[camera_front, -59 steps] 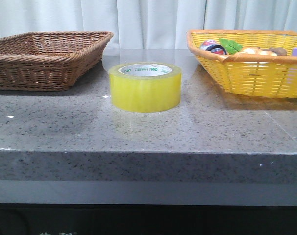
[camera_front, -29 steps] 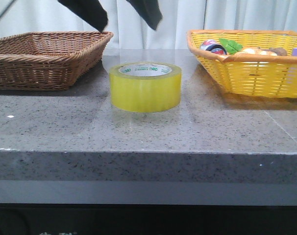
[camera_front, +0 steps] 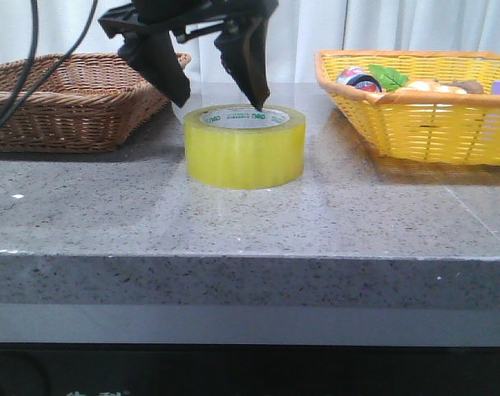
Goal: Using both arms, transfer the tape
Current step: 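Lower the left gripper onto the tape roll and grasp its rim, then carry the tape roll with the left gripper into the brown basket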
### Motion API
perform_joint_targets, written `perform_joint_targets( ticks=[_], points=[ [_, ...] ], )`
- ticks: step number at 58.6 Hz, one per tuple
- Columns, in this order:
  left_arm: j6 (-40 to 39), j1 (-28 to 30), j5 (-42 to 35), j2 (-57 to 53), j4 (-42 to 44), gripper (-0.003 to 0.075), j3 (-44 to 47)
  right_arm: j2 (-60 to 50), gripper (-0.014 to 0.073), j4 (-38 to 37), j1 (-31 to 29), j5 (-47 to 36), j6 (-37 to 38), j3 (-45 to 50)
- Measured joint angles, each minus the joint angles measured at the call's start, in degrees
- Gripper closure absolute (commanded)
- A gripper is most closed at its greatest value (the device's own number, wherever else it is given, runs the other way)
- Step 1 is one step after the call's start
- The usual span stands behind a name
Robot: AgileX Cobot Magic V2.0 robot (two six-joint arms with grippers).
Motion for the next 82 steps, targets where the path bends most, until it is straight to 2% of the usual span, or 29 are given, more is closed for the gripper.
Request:
perform_joint_targets(
  ticks=[8, 16, 30, 42, 47, 57, 66, 82],
  points=[
    [0.0, 0.0, 0.0, 1.4, 0.0, 0.0165, 0.0, 0.0, 0.0662, 0.0, 0.0, 0.0, 0.0, 0.0],
    [0.0, 0.0, 0.0, 1.6, 0.0, 0.0290, 0.0, 0.0, 0.0662, 0.0, 0.0, 0.0, 0.0, 0.0],
    [0.0, 0.2, 0.0, 1.6, 0.6, 0.0554, 0.0, 0.0, 0.0662, 0.0, 0.0, 0.0, 0.0, 0.0],
    [-0.2, 0.2, -0.1, 1.6, 0.3, 0.0687, 0.0, 0.0, 0.0662, 0.0, 0.0, 0.0, 0.0, 0.0],
    [-0.3, 0.2, -0.1, 1.6, 0.2, 0.0713, 0.0, 0.0, 0.0662, 0.0, 0.0, 0.0, 0.0, 0.0],
    [-0.3, 0.2, 1.2, 1.6, 0.2, 0.0713, -0.7, 0.0, 0.0662, 0.0, 0.0, 0.0, 0.0, 0.0],
    [-0.3, 0.2, 4.4, 0.5, 0.4, 0.0713, -3.8, 0.0, 0.0662, 0.0, 0.0, 0.0, 0.0, 0.0],
    [-0.3, 0.3, 4.8, -4.3, 0.4, 0.0713, -9.4, 0.0, 0.0662, 0.0, 0.0, 0.0, 0.0, 0.0]
  ],
)
